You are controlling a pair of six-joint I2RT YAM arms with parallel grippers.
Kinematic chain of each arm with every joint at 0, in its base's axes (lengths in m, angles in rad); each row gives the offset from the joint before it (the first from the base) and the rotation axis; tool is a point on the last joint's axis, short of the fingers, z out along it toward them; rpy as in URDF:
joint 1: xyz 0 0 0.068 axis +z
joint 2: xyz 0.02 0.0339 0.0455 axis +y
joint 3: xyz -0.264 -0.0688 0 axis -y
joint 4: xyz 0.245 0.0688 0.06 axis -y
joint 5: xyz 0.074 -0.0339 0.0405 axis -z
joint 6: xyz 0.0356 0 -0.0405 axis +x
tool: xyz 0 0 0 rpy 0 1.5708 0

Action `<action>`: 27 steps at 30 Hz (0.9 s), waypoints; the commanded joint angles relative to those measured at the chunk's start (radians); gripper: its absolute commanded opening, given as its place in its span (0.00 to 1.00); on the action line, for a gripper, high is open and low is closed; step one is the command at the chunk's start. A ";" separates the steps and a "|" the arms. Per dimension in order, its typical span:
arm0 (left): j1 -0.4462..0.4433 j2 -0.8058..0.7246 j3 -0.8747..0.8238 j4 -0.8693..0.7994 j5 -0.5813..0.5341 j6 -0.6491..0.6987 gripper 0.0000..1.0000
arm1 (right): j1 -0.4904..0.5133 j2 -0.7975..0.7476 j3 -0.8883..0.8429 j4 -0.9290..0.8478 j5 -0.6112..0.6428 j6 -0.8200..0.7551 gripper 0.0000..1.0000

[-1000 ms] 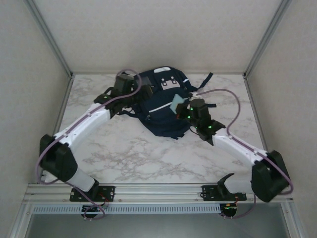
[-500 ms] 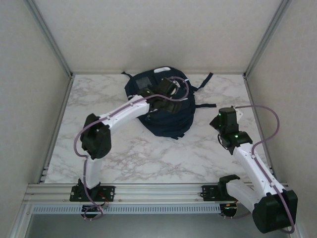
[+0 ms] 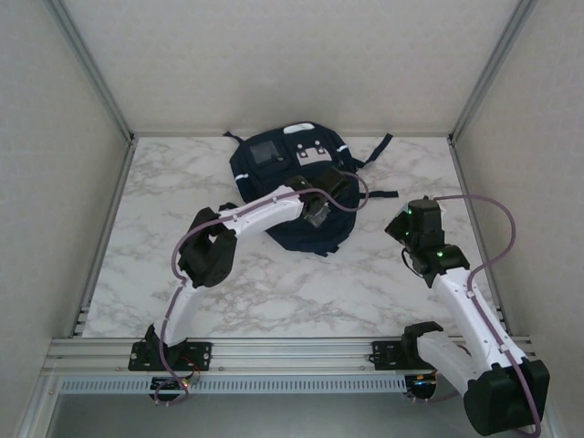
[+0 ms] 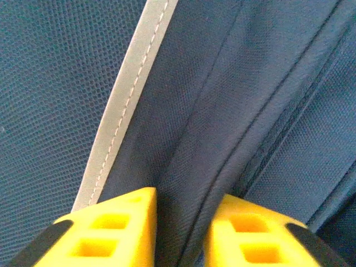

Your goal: Pack the student bag

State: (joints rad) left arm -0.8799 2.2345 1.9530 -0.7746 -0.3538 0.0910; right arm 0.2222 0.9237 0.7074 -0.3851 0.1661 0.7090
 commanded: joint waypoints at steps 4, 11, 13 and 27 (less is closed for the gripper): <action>0.028 -0.017 0.098 -0.088 0.040 -0.035 0.00 | -0.001 0.076 -0.016 0.129 -0.280 -0.015 0.00; 0.083 -0.053 0.220 -0.180 0.256 -0.147 0.00 | 0.036 0.155 -0.012 0.292 -0.485 0.045 0.00; 0.101 -0.065 0.233 -0.181 0.319 -0.173 0.00 | 0.051 0.161 -0.014 0.333 -0.503 0.074 0.00; 0.161 -0.093 0.328 -0.142 0.574 -0.295 0.00 | 0.195 0.436 0.034 0.736 -0.474 0.304 0.00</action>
State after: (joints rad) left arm -0.7158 2.2253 2.2135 -0.9405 0.1230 -0.1410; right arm 0.3908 1.2938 0.6910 0.2123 -0.3149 0.9527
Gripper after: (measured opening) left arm 0.053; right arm 0.064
